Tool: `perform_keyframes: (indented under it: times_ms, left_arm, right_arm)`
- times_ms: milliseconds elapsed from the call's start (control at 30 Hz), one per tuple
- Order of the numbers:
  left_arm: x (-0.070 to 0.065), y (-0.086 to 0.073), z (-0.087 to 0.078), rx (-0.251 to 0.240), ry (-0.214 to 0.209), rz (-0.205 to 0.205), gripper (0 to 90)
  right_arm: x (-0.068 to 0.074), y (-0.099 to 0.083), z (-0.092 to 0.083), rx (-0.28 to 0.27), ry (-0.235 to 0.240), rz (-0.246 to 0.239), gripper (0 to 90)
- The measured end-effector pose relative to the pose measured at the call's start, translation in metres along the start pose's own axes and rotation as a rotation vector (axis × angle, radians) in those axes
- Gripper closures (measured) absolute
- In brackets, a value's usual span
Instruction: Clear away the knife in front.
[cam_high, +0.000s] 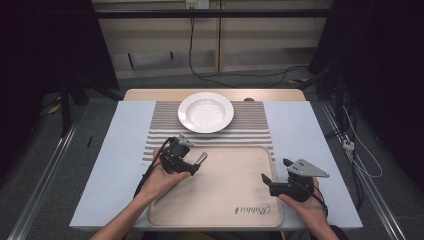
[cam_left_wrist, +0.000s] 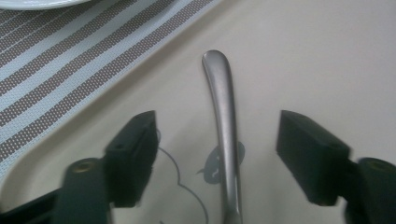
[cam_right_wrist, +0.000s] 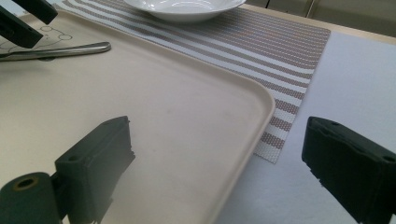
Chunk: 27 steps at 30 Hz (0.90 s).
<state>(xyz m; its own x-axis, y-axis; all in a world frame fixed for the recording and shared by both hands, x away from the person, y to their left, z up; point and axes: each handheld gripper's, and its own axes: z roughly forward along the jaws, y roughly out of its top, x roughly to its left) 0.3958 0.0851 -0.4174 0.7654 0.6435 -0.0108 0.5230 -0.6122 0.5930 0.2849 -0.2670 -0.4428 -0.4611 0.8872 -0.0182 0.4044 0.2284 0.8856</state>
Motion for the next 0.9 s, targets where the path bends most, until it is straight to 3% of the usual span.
perform_keyframes:
  times_ms: [100,200,267,300,367,433,467,533,600,633,700,900]
  left_arm:
    - [-0.002,0.001,0.001,-0.018,-0.030,0.005,19.0]
    - [-0.005,0.002,0.000,-0.039,-0.068,0.034,17.8]
    - [-0.008,0.001,-0.003,-0.105,-0.067,0.051,18.3]
    - [-0.009,0.002,-0.004,-0.111,-0.077,0.052,21.5]
    - [-0.012,0.001,-0.005,-0.157,-0.079,0.086,37.2]
    - [-0.014,0.001,-0.003,-0.132,-0.090,0.106,50.6]
    - [-0.015,0.000,0.000,-0.122,-0.092,0.111,64.8]
    - [-0.015,-0.002,0.005,-0.098,-0.089,0.105,69.4]
    - [-0.014,-0.004,0.013,-0.078,-0.092,0.103,84.6]
    - [-0.014,-0.005,0.015,-0.059,-0.101,0.111,87.8]
    - [-0.014,-0.007,0.020,-0.031,-0.077,0.119,90.0]
    - [-0.007,-0.007,0.019,-0.009,-0.077,0.104,90.0]
  right_arm:
    - [0.000,0.000,0.000,0.000,0.001,-0.001,8.9]
    - [0.000,0.000,0.000,0.001,0.001,-0.001,8.9]
    - [0.000,0.000,0.001,0.002,0.002,-0.002,8.9]
    - [0.000,0.001,0.001,0.001,0.001,-0.005,8.9]
    - [0.000,0.001,0.002,0.002,0.001,-0.009,8.9]
    - [0.000,0.001,0.001,0.001,-0.005,-0.012,8.9]
    - [0.001,0.001,0.000,0.001,-0.009,-0.013,8.9]
    - [0.001,0.001,0.000,0.001,-0.012,-0.014,8.9]
    - [0.002,0.001,0.000,0.002,-0.014,-0.016,8.9]
    - [0.002,0.001,0.000,0.003,-0.014,-0.015,8.9]
    - [0.002,0.001,0.000,0.003,-0.016,-0.017,8.9]
    - [0.002,0.001,0.000,0.003,-0.014,-0.017,8.9]
